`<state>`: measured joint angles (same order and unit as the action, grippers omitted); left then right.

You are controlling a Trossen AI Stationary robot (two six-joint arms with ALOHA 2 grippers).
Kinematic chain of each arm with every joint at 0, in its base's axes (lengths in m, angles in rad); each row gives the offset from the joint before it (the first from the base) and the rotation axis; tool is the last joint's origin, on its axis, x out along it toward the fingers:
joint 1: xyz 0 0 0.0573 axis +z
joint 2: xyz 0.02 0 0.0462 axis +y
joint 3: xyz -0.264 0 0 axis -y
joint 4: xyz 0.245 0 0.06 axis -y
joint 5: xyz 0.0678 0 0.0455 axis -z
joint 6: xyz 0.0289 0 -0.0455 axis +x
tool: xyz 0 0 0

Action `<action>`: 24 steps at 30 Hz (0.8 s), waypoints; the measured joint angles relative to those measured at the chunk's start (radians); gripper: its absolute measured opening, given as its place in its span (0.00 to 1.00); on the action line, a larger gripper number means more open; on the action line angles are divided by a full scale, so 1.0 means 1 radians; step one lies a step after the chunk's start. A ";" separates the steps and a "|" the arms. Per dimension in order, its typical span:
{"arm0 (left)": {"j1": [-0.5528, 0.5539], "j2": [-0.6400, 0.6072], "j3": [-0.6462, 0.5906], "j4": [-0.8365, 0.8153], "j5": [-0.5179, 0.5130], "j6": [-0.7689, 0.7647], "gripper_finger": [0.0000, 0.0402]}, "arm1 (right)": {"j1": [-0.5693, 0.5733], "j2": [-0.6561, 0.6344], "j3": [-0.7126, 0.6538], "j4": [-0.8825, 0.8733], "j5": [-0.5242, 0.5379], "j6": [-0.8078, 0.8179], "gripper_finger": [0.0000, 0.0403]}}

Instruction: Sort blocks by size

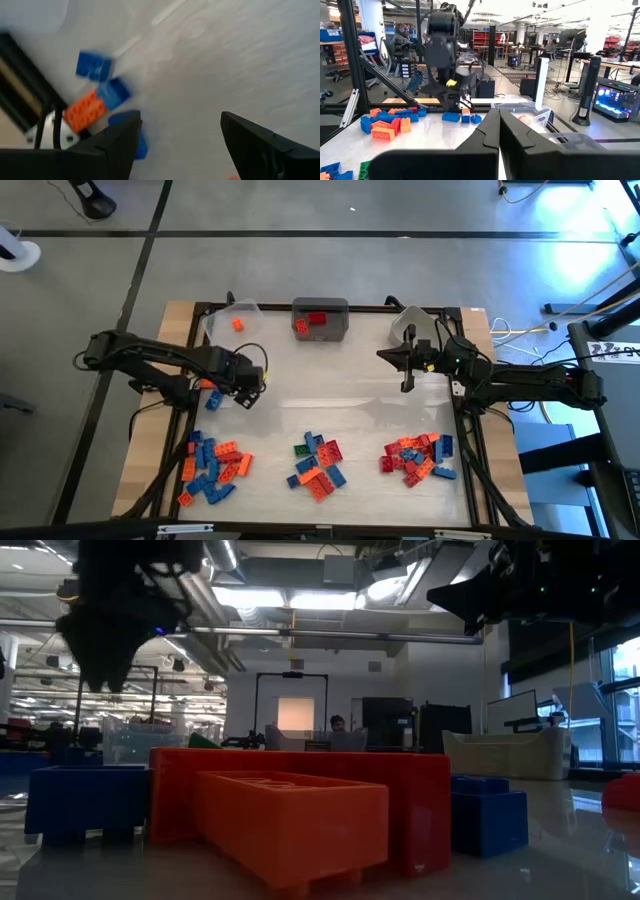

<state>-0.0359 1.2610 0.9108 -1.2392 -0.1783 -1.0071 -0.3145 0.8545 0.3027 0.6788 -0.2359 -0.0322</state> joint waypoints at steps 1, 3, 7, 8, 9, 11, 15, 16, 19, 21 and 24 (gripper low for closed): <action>-0.004 0.000 -0.019 -0.001 0.002 -0.014 0.65 | 0.000 0.000 0.000 0.000 0.000 0.000 0.01; -0.010 0.000 -0.055 0.003 0.009 -0.038 0.65 | 0.000 0.000 0.000 0.000 0.000 0.000 0.01; -0.013 0.000 -0.117 0.037 0.044 -0.069 0.65 | 0.000 0.000 0.000 0.000 0.000 0.000 0.01; -0.013 0.000 -0.132 0.054 0.054 -0.071 0.65 | 0.000 0.000 0.000 0.000 0.000 0.000 0.01; -0.013 0.001 -0.145 0.070 0.060 -0.071 0.65 | 0.000 0.000 0.000 0.000 0.000 0.000 0.01; -0.013 0.011 -0.168 0.088 0.067 -0.074 0.65 | 0.000 0.000 0.000 0.000 0.000 0.000 0.01; -0.012 0.062 -0.188 0.079 0.068 -0.077 0.65 | 0.000 0.000 0.000 0.000 0.000 0.000 0.01; -0.012 0.077 -0.188 0.075 0.069 -0.077 0.65 | 0.000 0.000 0.000 0.001 0.000 0.000 0.01; -0.012 0.121 -0.188 0.076 0.075 -0.057 0.65 | 0.000 0.000 0.000 0.001 0.000 0.000 0.01; -0.012 0.151 -0.188 0.070 0.082 -0.056 0.65 | 0.000 0.000 0.000 0.001 0.000 0.000 0.01; -0.012 0.195 -0.188 0.036 0.101 -0.059 0.65 | 0.000 0.000 0.000 0.001 0.000 0.000 0.01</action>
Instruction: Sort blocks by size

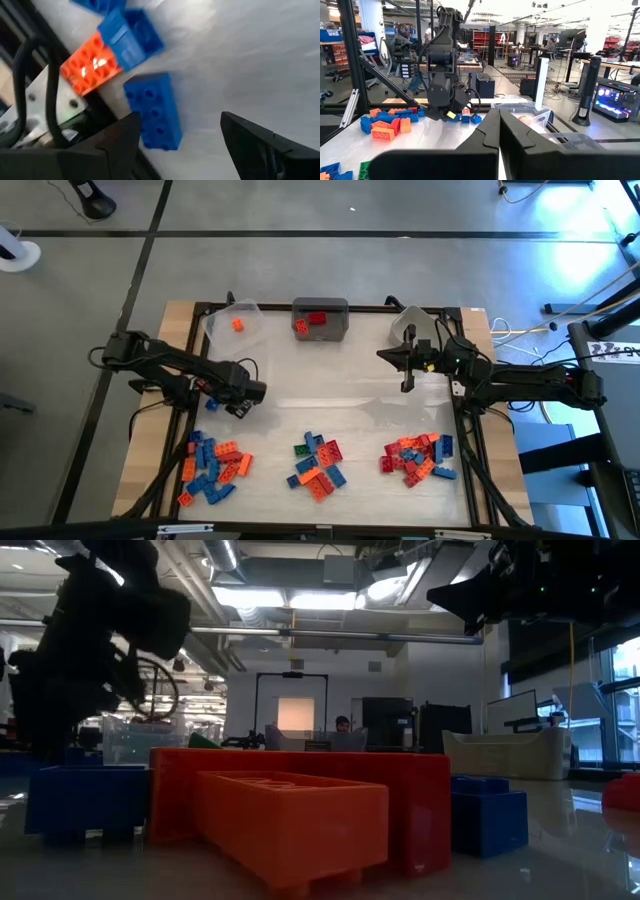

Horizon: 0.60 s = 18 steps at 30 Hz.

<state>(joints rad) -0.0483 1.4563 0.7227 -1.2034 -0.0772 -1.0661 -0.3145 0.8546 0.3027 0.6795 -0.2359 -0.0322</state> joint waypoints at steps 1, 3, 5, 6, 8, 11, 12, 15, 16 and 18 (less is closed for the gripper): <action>0.000 0.013 0.000 -0.016 0.000 -0.002 0.65 | 0.000 0.000 0.000 0.000 0.000 0.000 0.01; 0.000 0.036 0.000 -0.034 0.000 -0.005 0.65 | 0.000 0.000 0.000 0.000 0.000 0.000 0.01; 0.000 0.055 0.000 -0.032 0.000 -0.002 0.65 | 0.000 0.000 0.000 0.000 0.000 0.000 0.01; 0.000 0.064 0.000 -0.030 0.001 -0.001 0.65 | 0.000 0.000 0.000 0.000 0.000 0.000 0.01; 0.000 0.080 0.000 -0.029 0.001 0.003 0.65 | 0.000 0.000 0.000 0.000 0.000 0.000 0.01; 0.000 0.090 -0.026 0.004 0.011 0.025 0.65 | 0.000 0.000 0.000 0.000 0.000 0.000 0.01; 0.000 0.093 -0.035 0.012 0.015 0.028 0.65 | 0.000 0.000 0.000 0.000 0.000 0.000 0.01; 0.000 0.103 -0.028 0.013 0.015 0.035 0.65 | 0.000 0.000 0.000 0.000 0.000 0.000 0.01; 0.000 0.102 -0.029 0.025 0.016 0.043 0.65 | 0.000 0.000 0.000 0.000 0.000 0.000 0.01; 0.000 0.101 -0.029 0.045 0.031 0.068 0.65 | 0.000 0.000 0.000 -0.001 0.000 0.000 0.01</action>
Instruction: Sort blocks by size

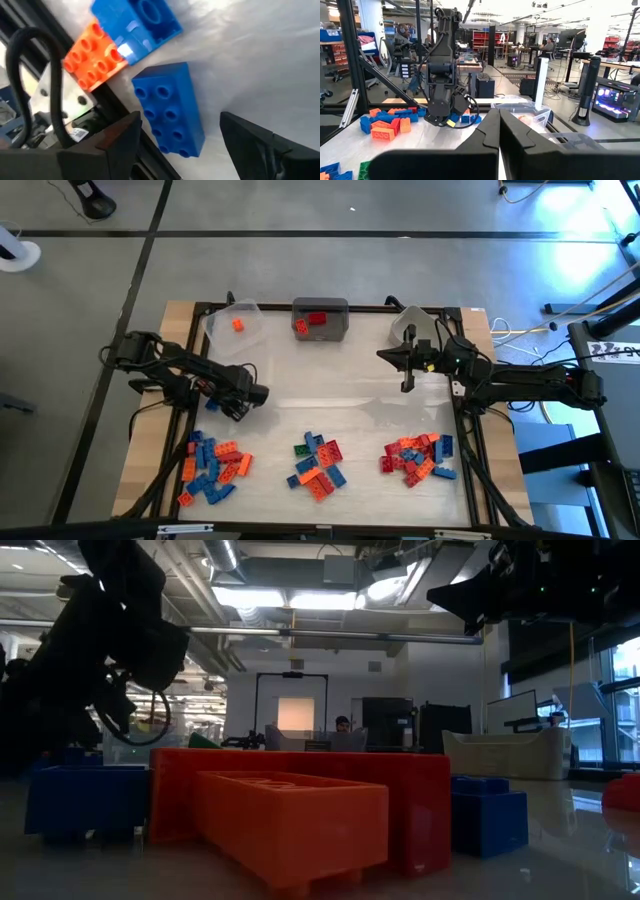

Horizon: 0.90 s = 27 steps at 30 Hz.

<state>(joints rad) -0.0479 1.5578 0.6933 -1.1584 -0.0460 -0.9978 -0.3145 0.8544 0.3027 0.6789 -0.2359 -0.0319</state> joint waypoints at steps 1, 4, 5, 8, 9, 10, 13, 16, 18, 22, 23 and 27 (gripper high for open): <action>0.000 0.000 -0.001 0.010 0.008 0.020 0.65 | 0.000 0.000 0.000 0.001 0.000 0.000 0.01; 0.000 0.000 0.000 0.026 0.023 0.046 0.65 | 0.000 0.000 0.000 0.000 0.000 0.000 0.01; 0.000 -0.001 0.000 0.028 0.025 0.055 0.65 | 0.000 0.000 0.000 0.001 0.000 0.000 0.01; 0.000 -0.008 0.000 0.030 0.033 0.060 0.65 | 0.000 0.000 0.000 0.000 0.000 0.000 0.01; 0.000 -0.013 0.000 0.034 0.037 0.061 0.65 | 0.000 0.000 0.000 0.001 0.000 0.000 0.01; 0.000 -0.018 0.000 0.038 0.041 0.062 0.65 | 0.000 0.000 0.000 0.001 0.000 0.000 0.01; 0.000 -0.046 0.006 0.067 0.050 0.063 0.65 | 0.000 0.000 0.000 0.000 0.000 0.000 0.01; -0.001 -0.077 0.019 0.099 0.050 0.058 0.65 | 0.000 0.000 0.000 0.001 0.000 0.000 0.01; 0.000 -0.096 0.023 0.132 0.049 0.058 0.65 | 0.000 0.000 0.000 0.001 0.000 0.000 0.01; 0.000 -0.118 0.027 0.161 0.043 0.053 0.65 | 0.000 0.000 0.000 0.000 0.000 0.000 0.01; 0.000 -0.118 0.027 0.145 0.040 0.053 0.65 | 0.000 0.000 0.000 0.000 0.000 0.000 0.01; -0.007 -0.118 0.027 0.045 0.029 0.064 0.65 | 0.000 0.000 0.000 0.000 0.000 0.000 0.01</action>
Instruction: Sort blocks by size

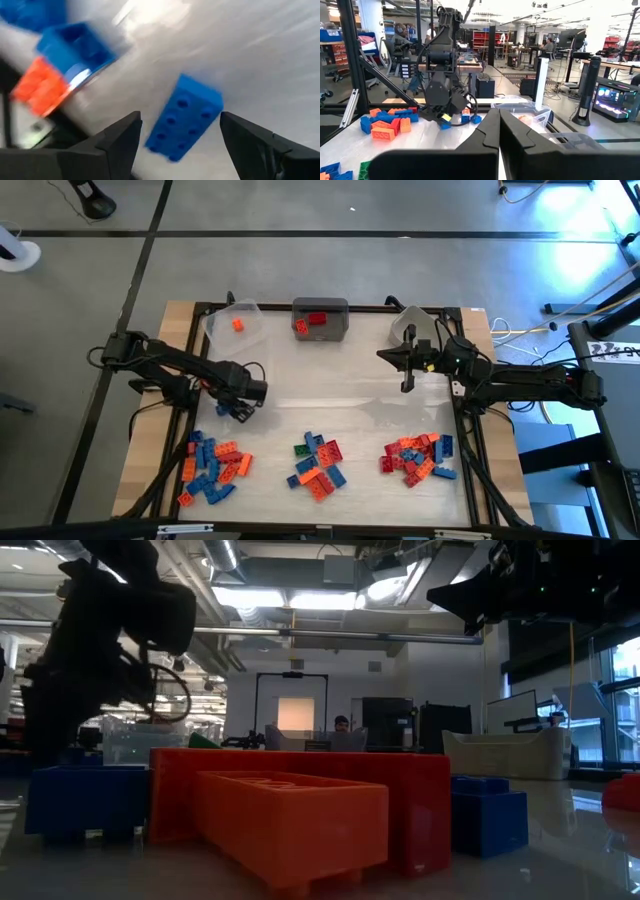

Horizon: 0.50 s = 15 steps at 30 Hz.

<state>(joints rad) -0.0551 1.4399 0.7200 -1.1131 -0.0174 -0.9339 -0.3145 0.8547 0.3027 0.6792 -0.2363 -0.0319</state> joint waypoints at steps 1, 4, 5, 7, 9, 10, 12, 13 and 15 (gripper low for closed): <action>-0.007 0.000 -0.001 -0.010 -0.001 0.011 0.65 | 0.000 0.000 0.000 0.000 0.000 0.000 0.01; -0.034 0.000 -0.012 0.027 0.017 0.055 0.65 | 0.000 0.000 0.000 0.000 0.000 0.000 0.01; -0.042 0.000 -0.019 0.048 0.026 0.061 0.65 | 0.000 0.000 0.000 0.000 0.000 0.000 0.01; -0.053 0.000 -0.040 0.081 0.050 0.065 0.65 | 0.000 0.000 0.000 0.000 0.000 0.000 0.01; -0.058 0.000 -0.062 0.100 0.060 0.065 0.65 | 0.000 0.000 0.000 0.000 0.000 0.000 0.01; -0.060 -0.002 -0.072 0.110 0.063 0.059 0.65 | 0.000 0.000 0.000 0.000 0.000 0.000 0.01; -0.061 -0.003 -0.089 0.121 0.071 0.056 0.65 | 0.000 0.000 0.000 0.000 0.000 0.000 0.01; -0.060 -0.003 -0.094 0.127 0.077 0.061 0.65 | 0.000 0.000 0.000 0.000 0.000 0.000 0.01; -0.060 -0.004 -0.099 0.147 0.089 0.076 0.62 | 0.000 0.000 0.000 0.000 0.000 0.000 0.01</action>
<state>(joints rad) -0.1154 1.4357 0.6205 -0.9659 0.0715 -0.8575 -0.3145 0.8547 0.3027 0.6792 -0.2363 -0.0319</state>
